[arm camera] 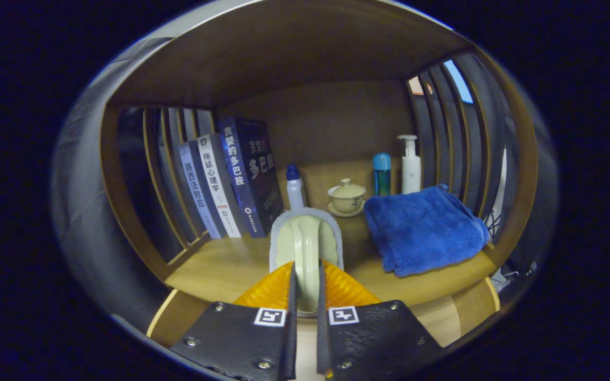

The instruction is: Pull open the drawer, take out the items inside it, and place them on the countertop above the cabinet.

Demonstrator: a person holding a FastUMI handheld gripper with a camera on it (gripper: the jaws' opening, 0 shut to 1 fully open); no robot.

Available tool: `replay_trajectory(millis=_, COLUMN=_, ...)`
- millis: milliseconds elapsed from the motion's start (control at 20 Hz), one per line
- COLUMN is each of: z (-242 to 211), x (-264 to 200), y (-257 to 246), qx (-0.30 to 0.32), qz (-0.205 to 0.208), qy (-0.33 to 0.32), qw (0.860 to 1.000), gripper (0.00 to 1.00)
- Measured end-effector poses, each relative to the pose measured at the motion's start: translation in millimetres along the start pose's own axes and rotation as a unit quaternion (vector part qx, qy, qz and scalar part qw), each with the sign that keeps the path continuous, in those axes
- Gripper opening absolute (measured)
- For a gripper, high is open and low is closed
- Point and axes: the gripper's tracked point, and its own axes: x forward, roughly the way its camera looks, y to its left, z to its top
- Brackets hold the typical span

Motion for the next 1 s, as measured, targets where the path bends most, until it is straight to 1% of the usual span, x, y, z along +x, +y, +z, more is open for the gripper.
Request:
replay_trajectory(millis=50, z=2, x=5, y=1, qx=0.001, qz=0.003, qy=-0.012, qw=1.0, gripper=0.15)
replay_trajectory(millis=100, z=4, x=11, y=0, qx=0.003, qz=-0.005, qy=-0.018, qw=1.0, gripper=0.16)
replay_trajectory(millis=450, z=9, x=34, y=-1, qx=0.022, qz=-0.015, qy=-0.027, qw=0.999, gripper=0.15)
replay_trajectory(millis=500, z=6, x=34, y=-3, qx=0.019, qz=-0.024, qy=-0.023, qw=0.999, gripper=0.17)
replay_trajectory(millis=550, z=0, x=34, y=-3, qx=0.017, qz=-0.025, qy=-0.013, qw=0.999, gripper=0.19)
replay_trajectory(millis=600, z=6, x=36, y=-1, qx=0.019, qz=-0.023, qy=-0.026, qw=0.999, gripper=0.19)
replay_trajectory(millis=700, z=0, x=34, y=-1, qx=0.025, qz=-0.02, qy=-0.011, qw=0.999, gripper=0.19)
replay_trajectory(millis=750, z=-5, x=35, y=0, qx=0.029, qz=-0.018, qy=0.001, qw=0.999, gripper=0.21)
replay_trajectory(millis=800, z=-9, x=32, y=-1, qx=0.03, qz=-0.017, qy=0.011, qw=0.999, gripper=0.26)
replay_trajectory(millis=850, z=-9, x=29, y=1, qx=0.033, qz=-0.01, qy=0.013, qw=0.999, gripper=0.26)
replay_trajectory(millis=950, z=-15, x=23, y=10, qx=0.033, qz=0.013, qy=0.021, qw=0.999, gripper=0.44)
replay_trajectory(millis=1000, z=-14, x=19, y=8, qx=0.027, qz=0.01, qy=0.02, qw=0.999, gripper=0.53)
